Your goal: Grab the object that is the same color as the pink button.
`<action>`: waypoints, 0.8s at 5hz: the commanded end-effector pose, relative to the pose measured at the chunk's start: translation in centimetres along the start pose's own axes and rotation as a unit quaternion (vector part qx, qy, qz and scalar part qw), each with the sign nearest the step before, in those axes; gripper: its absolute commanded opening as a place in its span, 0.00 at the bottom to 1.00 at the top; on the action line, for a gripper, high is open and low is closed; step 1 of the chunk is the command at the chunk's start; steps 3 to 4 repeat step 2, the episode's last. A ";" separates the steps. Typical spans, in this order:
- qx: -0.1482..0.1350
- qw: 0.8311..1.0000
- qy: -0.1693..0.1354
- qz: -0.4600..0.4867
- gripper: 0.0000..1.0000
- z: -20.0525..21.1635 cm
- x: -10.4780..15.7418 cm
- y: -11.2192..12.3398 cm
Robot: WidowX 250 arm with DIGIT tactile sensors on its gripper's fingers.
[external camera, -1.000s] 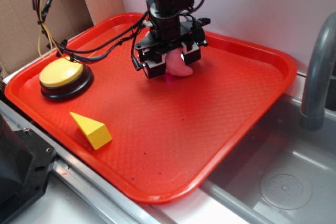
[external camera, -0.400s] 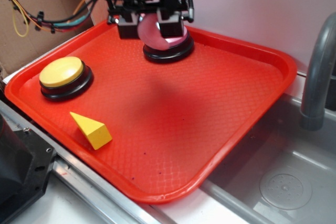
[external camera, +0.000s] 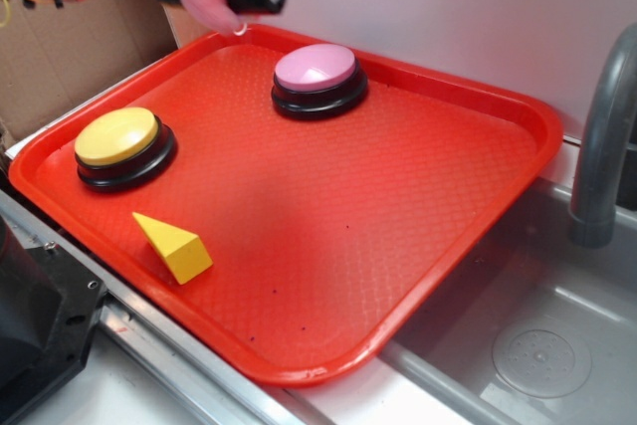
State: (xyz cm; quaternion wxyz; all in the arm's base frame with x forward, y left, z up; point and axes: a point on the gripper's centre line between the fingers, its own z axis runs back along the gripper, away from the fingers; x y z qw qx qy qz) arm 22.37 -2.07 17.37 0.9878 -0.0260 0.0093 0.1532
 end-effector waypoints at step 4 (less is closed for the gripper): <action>-0.011 0.997 -0.078 -0.003 0.00 3.1 1.4 2.5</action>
